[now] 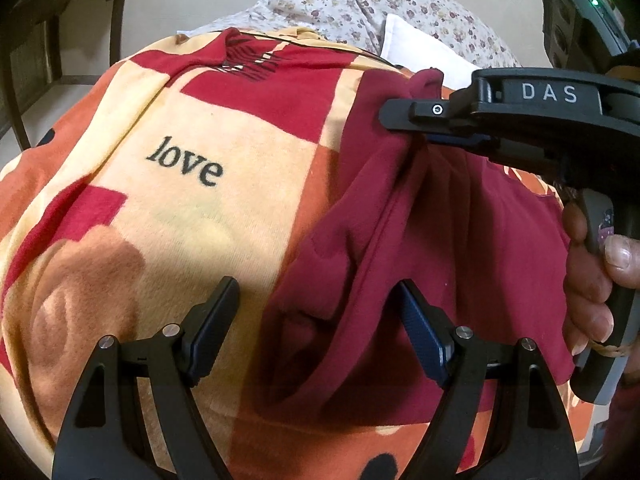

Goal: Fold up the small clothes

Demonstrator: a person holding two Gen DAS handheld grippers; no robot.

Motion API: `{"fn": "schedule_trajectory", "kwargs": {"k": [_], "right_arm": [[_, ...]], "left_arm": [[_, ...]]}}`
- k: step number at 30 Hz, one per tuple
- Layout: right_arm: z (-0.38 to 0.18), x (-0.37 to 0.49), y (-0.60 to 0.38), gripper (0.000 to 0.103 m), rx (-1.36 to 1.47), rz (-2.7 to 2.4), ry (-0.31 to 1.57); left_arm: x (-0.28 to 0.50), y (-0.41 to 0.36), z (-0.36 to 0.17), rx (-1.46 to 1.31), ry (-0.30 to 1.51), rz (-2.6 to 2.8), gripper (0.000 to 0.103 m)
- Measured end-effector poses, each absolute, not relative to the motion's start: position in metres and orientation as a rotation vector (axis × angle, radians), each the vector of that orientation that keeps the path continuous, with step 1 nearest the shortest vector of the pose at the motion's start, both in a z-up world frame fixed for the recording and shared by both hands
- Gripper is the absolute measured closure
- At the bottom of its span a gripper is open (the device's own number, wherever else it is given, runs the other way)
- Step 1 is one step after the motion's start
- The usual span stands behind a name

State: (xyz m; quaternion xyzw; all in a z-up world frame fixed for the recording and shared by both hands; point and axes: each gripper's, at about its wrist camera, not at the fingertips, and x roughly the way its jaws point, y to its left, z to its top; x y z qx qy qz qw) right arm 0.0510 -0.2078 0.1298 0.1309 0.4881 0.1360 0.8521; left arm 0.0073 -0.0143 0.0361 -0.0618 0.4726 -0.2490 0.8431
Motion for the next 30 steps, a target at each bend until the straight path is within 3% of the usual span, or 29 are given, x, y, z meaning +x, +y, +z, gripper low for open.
{"fn": "schedule_trajectory", "kwargs": {"k": [4, 6, 7, 10, 14, 17, 23, 24, 26, 27, 30], "right_arm": [[0.132, 0.049, -0.209, 0.087, 0.288, 0.294, 1.013], [0.134, 0.045, -0.212, 0.087, 0.306, 0.307, 0.997], [0.136, 0.043, -0.214, 0.087, 0.313, 0.313, 0.993], [0.147, 0.032, -0.226, 0.087, 0.339, 0.329, 0.957], [0.176, 0.008, -0.257, 0.089, 0.378, 0.312, 0.879], [0.203, -0.019, -0.294, 0.099, 0.397, 0.273, 0.794], [0.210, -0.062, -0.357, 0.099, 0.437, 0.216, 0.790], [0.203, -0.065, -0.358, 0.095, 0.439, 0.215, 0.810], [0.191, -0.067, -0.355, 0.054, 0.457, 0.224, 0.821], [0.185, -0.068, -0.353, 0.023, 0.485, 0.227, 0.824], [0.161, -0.055, -0.354, 0.020, 0.601, 0.241, 0.851]], "left_arm": [[0.006, -0.015, 0.037, -0.130, 0.997, -0.527, 0.023], [0.004, -0.014, 0.039, -0.165, 1.014, -0.570, 0.045], [0.003, -0.014, 0.039, -0.182, 1.032, -0.593, 0.061], [-0.008, -0.016, 0.054, -0.176, 1.015, -0.615, 0.077], [-0.027, -0.027, 0.089, -0.211, 0.978, -0.724, 0.081], [-0.050, -0.056, 0.120, -0.154, 0.921, -0.797, 0.081], [-0.068, -0.116, 0.133, -0.078, 0.904, -0.857, 0.083], [-0.070, -0.121, 0.131, -0.074, 0.909, -0.862, 0.084], [-0.074, -0.130, 0.129, -0.053, 0.915, -0.867, 0.089], [-0.077, -0.133, 0.128, -0.040, 0.916, -0.867, 0.089], [-0.082, -0.137, 0.121, -0.001, 0.917, -0.849, 0.090]]}}
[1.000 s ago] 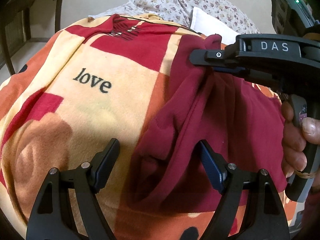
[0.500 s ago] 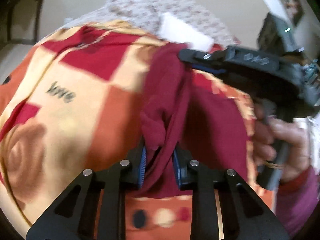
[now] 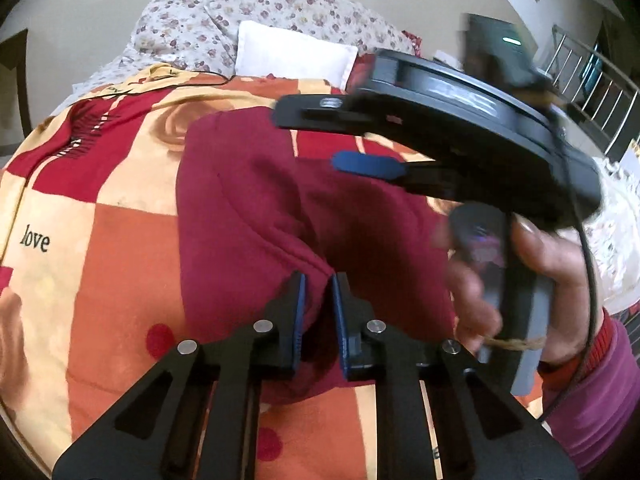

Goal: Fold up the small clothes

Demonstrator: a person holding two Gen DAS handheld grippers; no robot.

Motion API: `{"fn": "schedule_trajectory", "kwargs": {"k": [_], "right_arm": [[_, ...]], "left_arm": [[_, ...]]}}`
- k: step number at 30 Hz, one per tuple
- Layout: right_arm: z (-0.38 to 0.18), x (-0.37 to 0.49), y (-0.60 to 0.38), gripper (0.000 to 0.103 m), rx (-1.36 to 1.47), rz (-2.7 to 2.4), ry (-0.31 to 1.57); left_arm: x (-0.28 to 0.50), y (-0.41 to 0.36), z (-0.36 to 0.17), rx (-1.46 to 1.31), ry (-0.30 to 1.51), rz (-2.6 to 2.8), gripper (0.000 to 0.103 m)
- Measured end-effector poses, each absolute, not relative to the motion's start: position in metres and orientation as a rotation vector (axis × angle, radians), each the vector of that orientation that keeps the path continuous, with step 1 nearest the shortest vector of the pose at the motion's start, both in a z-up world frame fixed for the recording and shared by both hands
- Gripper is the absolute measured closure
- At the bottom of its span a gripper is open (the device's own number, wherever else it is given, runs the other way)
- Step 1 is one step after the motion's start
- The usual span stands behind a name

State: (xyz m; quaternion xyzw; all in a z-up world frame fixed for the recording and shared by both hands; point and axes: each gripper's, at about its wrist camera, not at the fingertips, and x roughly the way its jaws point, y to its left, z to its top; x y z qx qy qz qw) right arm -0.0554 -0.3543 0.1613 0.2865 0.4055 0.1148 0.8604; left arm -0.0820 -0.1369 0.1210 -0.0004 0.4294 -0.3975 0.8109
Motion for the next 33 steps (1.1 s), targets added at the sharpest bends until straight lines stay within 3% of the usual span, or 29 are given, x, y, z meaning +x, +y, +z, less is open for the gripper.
{"fn": "schedule_trajectory", "kwargs": {"k": [5, 6, 7, 9, 19, 21, 26, 28, 33], "right_arm": [[0.124, -0.028, -0.338, 0.020, 0.652, 0.283, 0.951], [0.119, -0.024, -0.331, 0.024, 0.631, 0.294, 0.961], [0.116, -0.021, -0.323, 0.049, 0.609, 0.310, 0.969], [0.112, -0.019, -0.314, 0.084, 0.568, 0.305, 0.969], [0.188, -0.101, -0.381, 0.087, 0.316, 0.189, 0.835], [0.184, -0.114, -0.401, 0.087, 0.310, 0.143, 0.870], [0.132, -0.134, -0.439, 0.087, 0.293, -0.084, 0.967], [0.133, -0.140, -0.446, 0.070, 0.335, -0.101, 0.954], [0.191, -0.161, -0.439, 0.068, 0.308, -0.127, 0.789]], "left_arm": [[-0.073, -0.127, 0.107, -0.018, 0.962, -0.832, 0.090], [-0.073, -0.125, 0.104, -0.021, 0.967, -0.833, 0.090], [-0.073, -0.124, 0.103, -0.020, 0.971, -0.832, 0.090], [-0.074, -0.123, 0.104, -0.014, 0.970, -0.824, 0.090], [-0.112, -0.103, 0.172, 0.073, 0.781, -1.029, 0.087], [-0.107, -0.111, 0.167, 0.092, 0.785, -0.999, 0.081], [-0.086, -0.149, 0.126, 0.133, 0.876, -0.931, 0.080], [-0.083, -0.167, 0.112, 0.178, 0.897, -0.910, 0.080], [-0.085, -0.190, 0.091, 0.208, 0.946, -0.917, 0.080]]}}
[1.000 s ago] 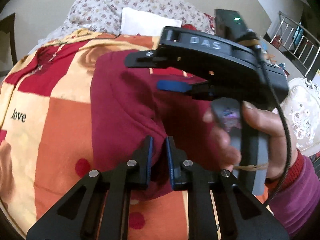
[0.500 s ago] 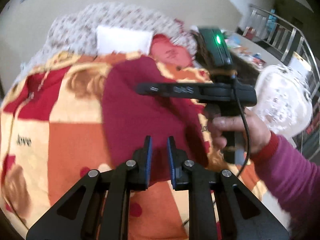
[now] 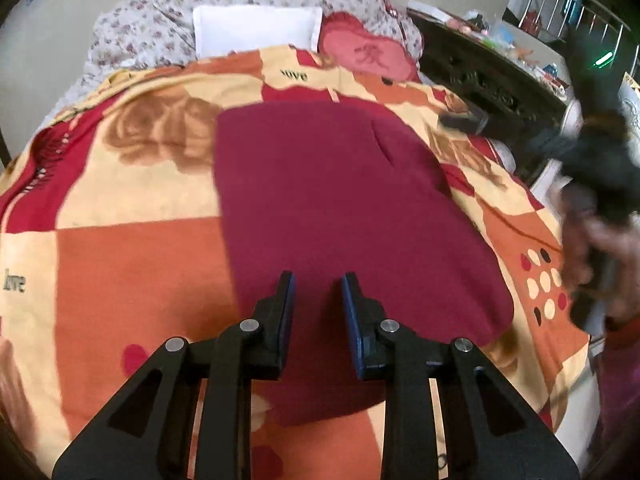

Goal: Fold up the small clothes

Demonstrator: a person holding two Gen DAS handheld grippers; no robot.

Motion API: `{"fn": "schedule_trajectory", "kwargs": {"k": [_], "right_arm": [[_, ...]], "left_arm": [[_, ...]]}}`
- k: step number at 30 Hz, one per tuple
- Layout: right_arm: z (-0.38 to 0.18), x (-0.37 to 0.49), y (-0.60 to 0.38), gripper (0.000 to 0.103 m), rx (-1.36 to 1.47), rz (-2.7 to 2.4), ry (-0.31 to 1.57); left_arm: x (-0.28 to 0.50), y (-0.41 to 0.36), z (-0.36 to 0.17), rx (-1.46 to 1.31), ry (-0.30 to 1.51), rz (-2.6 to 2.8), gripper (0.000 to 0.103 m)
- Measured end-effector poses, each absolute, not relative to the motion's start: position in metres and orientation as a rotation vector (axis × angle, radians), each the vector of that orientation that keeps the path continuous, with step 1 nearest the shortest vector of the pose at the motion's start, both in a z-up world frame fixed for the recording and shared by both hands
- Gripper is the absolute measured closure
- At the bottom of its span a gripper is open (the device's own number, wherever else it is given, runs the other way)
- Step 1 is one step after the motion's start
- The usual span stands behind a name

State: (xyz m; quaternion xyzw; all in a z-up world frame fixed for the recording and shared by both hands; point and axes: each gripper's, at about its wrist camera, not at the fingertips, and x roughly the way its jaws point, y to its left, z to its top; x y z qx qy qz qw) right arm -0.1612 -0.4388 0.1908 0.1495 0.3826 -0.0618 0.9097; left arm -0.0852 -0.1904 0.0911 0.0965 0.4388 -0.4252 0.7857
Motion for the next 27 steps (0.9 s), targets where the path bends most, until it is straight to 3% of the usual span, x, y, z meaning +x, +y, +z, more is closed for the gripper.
{"fn": "schedule_trajectory", "kwargs": {"k": [5, 6, 7, 11, 20, 27], "right_arm": [[0.165, -0.129, -0.412, 0.068, 0.287, -0.018, 0.905], [0.152, -0.123, -0.413, 0.070, 0.261, -0.057, 0.942], [0.135, -0.117, -0.419, 0.079, 0.221, -0.103, 0.972], [0.130, -0.122, -0.438, 0.079, 0.296, -0.095, 0.926], [0.179, -0.185, -0.395, 0.077, 0.243, -0.024, 0.893], [0.124, -0.200, -0.393, 0.077, 0.218, -0.121, 0.978]], "left_arm": [[-0.089, -0.202, 0.083, 0.202, 0.957, -0.888, 0.080], [-0.088, -0.202, 0.082, 0.194, 0.963, -0.885, 0.080], [-0.089, -0.202, 0.082, 0.187, 0.964, -0.891, 0.080], [-0.089, -0.209, 0.080, 0.201, 0.970, -0.878, 0.079], [-0.092, -0.211, 0.079, 0.225, 0.955, -0.852, 0.079], [-0.098, -0.214, 0.078, 0.249, 0.948, -0.835, 0.079]]}}
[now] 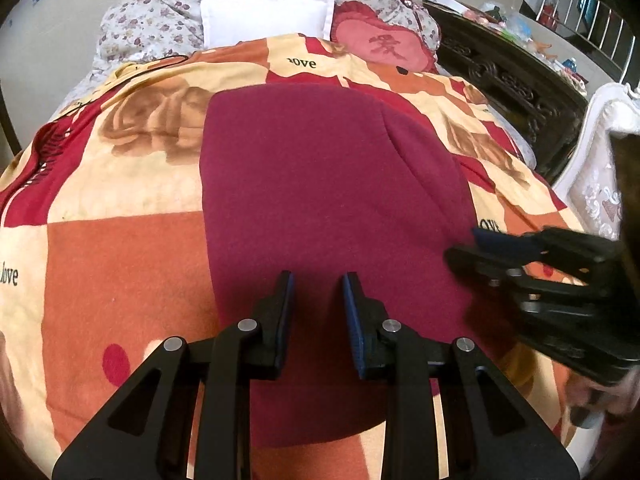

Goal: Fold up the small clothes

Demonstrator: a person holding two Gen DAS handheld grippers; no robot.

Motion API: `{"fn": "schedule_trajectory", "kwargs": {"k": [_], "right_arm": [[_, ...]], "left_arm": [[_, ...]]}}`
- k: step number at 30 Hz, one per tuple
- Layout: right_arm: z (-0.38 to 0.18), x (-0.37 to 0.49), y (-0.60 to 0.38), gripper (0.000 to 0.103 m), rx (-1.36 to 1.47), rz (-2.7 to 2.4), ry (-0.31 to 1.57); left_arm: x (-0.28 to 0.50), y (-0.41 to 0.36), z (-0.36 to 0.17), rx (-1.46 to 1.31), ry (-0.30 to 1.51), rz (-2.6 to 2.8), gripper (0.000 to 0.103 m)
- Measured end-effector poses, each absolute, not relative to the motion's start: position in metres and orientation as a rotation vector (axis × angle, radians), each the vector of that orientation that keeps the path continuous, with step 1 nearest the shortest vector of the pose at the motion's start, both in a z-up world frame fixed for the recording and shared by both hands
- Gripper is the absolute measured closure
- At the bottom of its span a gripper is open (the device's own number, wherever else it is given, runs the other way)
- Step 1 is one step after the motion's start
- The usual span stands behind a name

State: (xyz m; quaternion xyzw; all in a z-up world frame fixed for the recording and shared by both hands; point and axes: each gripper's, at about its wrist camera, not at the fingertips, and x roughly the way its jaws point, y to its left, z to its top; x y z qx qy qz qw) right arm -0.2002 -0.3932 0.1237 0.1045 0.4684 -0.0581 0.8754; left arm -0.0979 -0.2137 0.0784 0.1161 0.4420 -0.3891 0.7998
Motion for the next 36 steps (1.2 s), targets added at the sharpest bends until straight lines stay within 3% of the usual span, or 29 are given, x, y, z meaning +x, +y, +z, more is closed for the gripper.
{"fn": "schedule_trajectory", "kwargs": {"k": [7, 11, 13, 15, 17, 18, 27, 32, 33, 34, 36], "right_arm": [[0.134, -0.212, -0.400, 0.077, 0.311, -0.129, 0.942], [0.152, -0.218, -0.398, 0.072, 0.323, -0.151, 0.868], [0.155, -0.219, -0.404, 0.067, 0.351, -0.189, 0.835], [0.152, -0.222, -0.414, 0.042, 0.415, -0.208, 0.799], [0.140, -0.223, -0.427, 0.028, 0.492, -0.227, 0.794], [0.132, -0.221, -0.433, 0.028, 0.529, -0.220, 0.804], [0.089, -0.209, -0.469, 0.017, 0.779, -0.095, 0.768], [0.083, -0.191, -0.456, 0.017, 0.775, 0.018, 0.797], [0.083, -0.187, -0.450, 0.025, 0.749, 0.022, 0.816], [0.084, -0.185, -0.448, 0.040, 0.734, 0.021, 0.822], [0.087, -0.187, -0.446, 0.050, 0.735, 0.020, 0.824]], "left_arm": [[-0.101, -0.215, 0.079, 0.278, 0.937, -0.816, 0.078], [-0.098, -0.213, 0.081, 0.261, 0.953, -0.815, 0.072], [-0.093, -0.208, 0.086, 0.221, 0.978, -0.835, 0.072], [-0.084, -0.198, 0.092, 0.137, 0.992, -0.873, 0.067], [-0.073, -0.188, 0.094, 0.059, 0.998, -0.881, 0.033], [-0.066, -0.183, 0.093, 0.010, 1.001, -0.880, 0.029], [-0.029, -0.185, 0.052, -0.108, 1.141, -0.913, 0.029], [-0.027, -0.204, 0.033, -0.145, 1.178, -0.950, 0.019], [-0.027, -0.206, 0.032, -0.144, 1.190, -0.952, 0.019], [-0.026, -0.207, 0.033, -0.133, 1.193, -0.948, 0.023], [-0.029, -0.206, 0.043, -0.111, 1.187, -0.953, 0.036]]}}
